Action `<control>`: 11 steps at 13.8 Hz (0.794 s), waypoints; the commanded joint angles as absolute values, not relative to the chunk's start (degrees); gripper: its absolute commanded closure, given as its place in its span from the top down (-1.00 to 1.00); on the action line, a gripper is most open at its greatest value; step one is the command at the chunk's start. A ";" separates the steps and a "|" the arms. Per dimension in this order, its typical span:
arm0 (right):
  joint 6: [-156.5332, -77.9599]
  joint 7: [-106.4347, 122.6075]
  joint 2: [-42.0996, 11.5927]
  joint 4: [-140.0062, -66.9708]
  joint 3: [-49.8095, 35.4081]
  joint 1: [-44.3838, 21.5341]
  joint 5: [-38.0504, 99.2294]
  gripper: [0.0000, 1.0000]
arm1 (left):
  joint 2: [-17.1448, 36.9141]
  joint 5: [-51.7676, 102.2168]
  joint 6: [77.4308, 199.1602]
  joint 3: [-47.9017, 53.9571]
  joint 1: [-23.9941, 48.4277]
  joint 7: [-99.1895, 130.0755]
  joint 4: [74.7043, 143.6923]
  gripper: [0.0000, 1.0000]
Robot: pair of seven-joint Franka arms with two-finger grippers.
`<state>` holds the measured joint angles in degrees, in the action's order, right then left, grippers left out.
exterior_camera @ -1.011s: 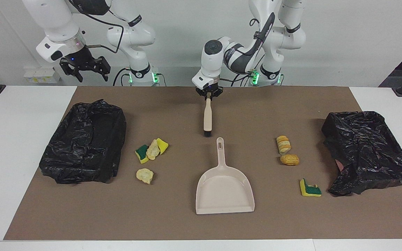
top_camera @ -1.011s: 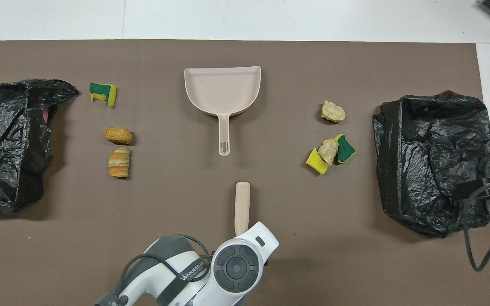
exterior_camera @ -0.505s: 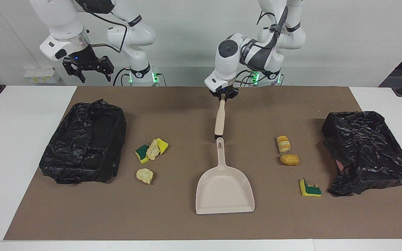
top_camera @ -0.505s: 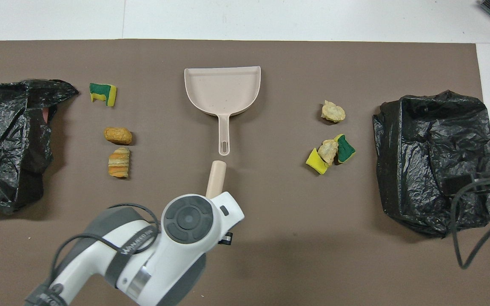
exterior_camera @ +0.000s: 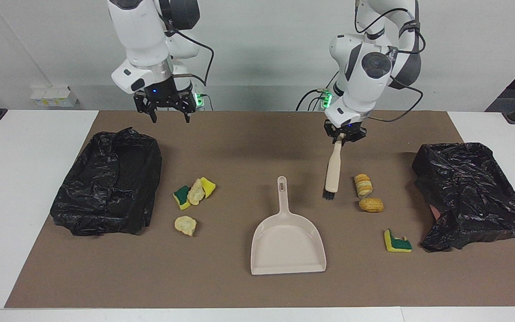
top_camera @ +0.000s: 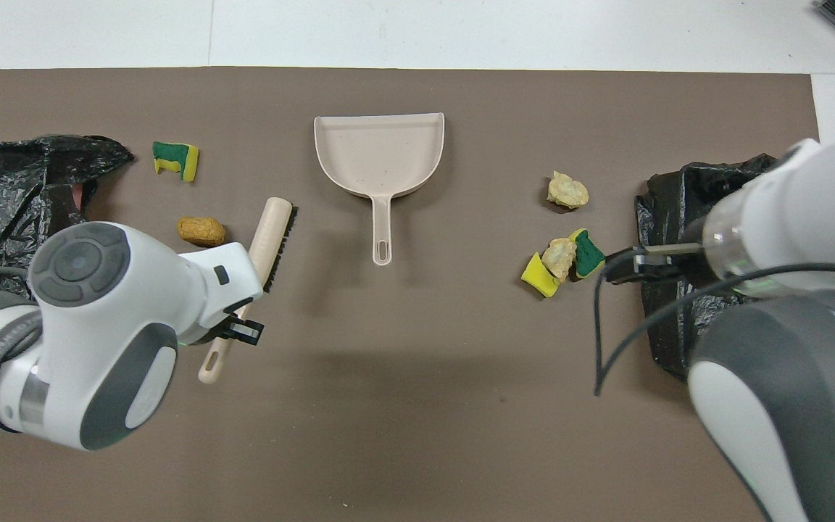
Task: Sweep and dump trash in bin
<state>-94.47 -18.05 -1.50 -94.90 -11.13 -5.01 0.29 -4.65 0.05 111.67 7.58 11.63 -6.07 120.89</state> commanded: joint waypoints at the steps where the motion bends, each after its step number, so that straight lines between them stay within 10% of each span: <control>1: -96.49 -31.23 -16.57 -82.12 -19.74 -5.18 -2.96 1.00 | -0.02 -3.42 115.39 0.55 12.39 -19.37 116.03 -1.00; 11: -116.97 -52.11 -38.66 -73.65 -29.36 -10.72 -16.94 1.00 | 23.53 -8.96 122.17 -13.36 10.20 -60.46 91.26 -1.00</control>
